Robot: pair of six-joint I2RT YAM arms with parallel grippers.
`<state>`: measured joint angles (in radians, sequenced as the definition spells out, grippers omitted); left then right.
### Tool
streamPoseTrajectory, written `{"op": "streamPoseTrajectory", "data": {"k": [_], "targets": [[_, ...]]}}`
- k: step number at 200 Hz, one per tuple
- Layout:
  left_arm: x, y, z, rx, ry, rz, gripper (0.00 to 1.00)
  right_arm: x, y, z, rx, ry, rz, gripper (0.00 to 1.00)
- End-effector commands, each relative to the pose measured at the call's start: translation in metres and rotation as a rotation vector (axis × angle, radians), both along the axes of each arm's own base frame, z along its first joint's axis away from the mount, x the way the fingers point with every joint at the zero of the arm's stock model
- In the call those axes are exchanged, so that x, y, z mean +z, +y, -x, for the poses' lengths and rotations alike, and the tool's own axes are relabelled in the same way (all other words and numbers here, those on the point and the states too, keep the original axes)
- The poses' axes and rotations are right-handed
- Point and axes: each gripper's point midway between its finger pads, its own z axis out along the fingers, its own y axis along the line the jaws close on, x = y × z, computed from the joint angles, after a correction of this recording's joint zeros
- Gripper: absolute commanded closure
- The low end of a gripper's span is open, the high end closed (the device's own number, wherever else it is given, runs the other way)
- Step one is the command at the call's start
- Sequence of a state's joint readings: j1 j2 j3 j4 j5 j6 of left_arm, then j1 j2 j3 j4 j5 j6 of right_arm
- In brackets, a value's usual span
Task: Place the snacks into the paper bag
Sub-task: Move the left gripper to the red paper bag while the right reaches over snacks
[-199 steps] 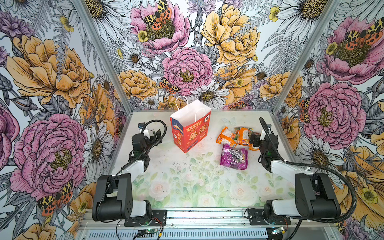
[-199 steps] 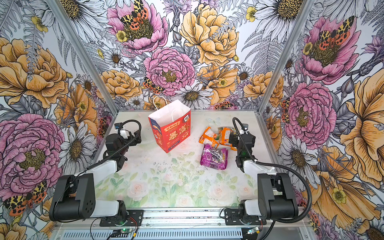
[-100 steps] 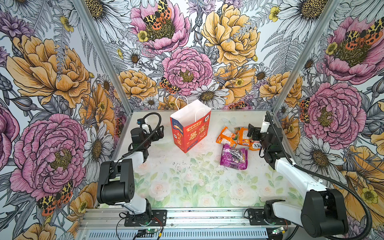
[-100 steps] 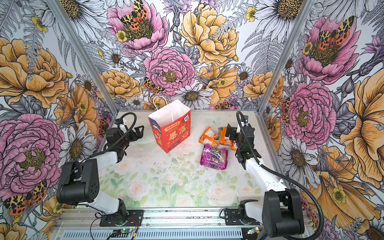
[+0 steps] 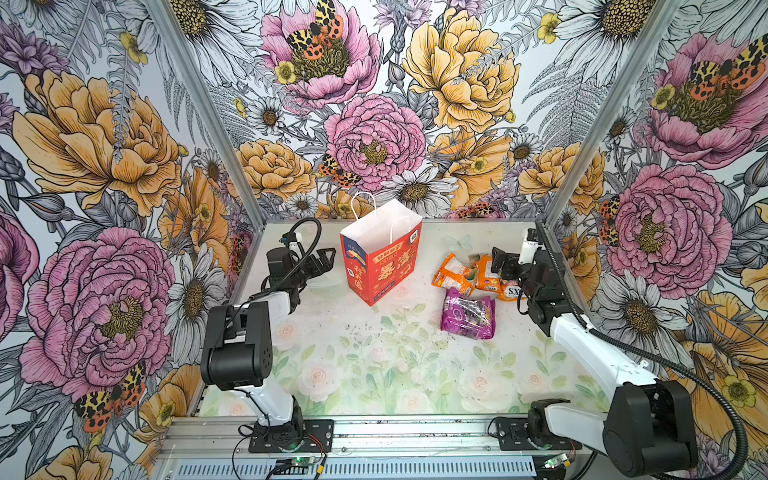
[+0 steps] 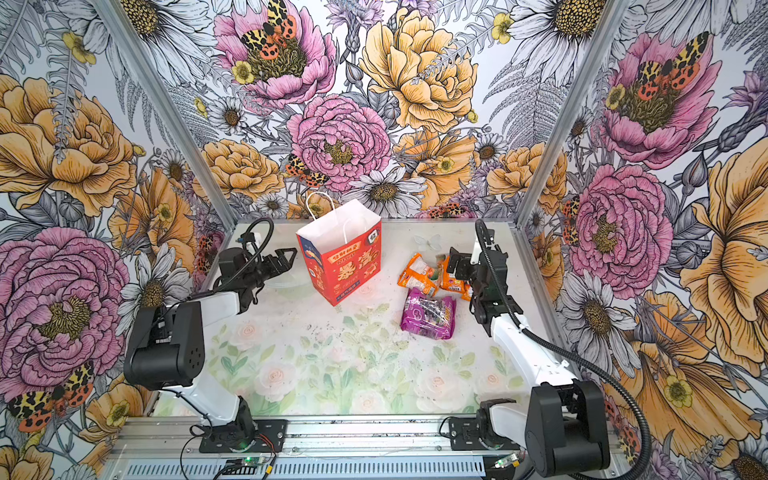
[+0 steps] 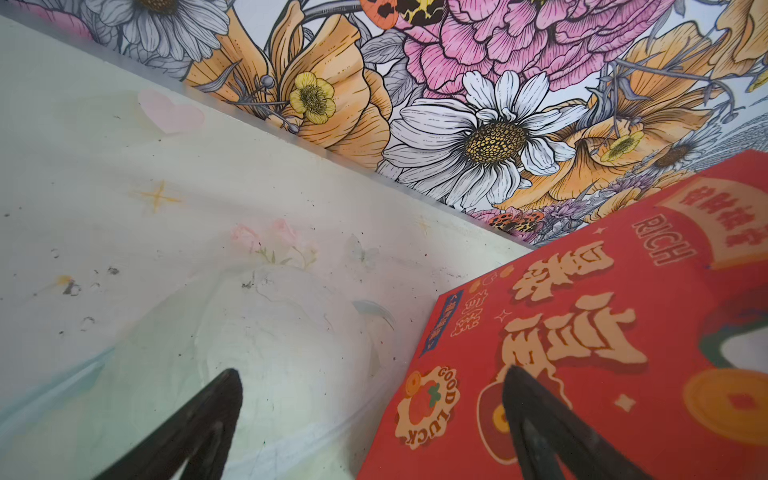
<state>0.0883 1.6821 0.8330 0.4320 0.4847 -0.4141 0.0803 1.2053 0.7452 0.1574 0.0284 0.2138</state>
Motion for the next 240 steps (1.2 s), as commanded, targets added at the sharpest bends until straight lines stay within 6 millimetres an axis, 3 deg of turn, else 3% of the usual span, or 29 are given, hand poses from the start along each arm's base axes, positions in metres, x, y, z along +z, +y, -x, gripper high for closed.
{"op": "streamPoseTrajectory", "data": {"k": [1,117,240], "targets": [[-0.001,-0.012,-0.003,-0.042,0.027,0.023,0.01,0.013,0.006,-0.003,0.018,-0.033,-0.016,0.02],[-0.024,-0.036,-0.011,-0.080,0.123,-0.023,0.01,0.007,0.009,-0.005,0.025,-0.016,-0.017,0.02],[-0.033,-0.051,0.000,-0.111,0.164,-0.031,0.01,0.006,0.010,-0.008,0.029,-0.012,-0.023,0.02]]}}
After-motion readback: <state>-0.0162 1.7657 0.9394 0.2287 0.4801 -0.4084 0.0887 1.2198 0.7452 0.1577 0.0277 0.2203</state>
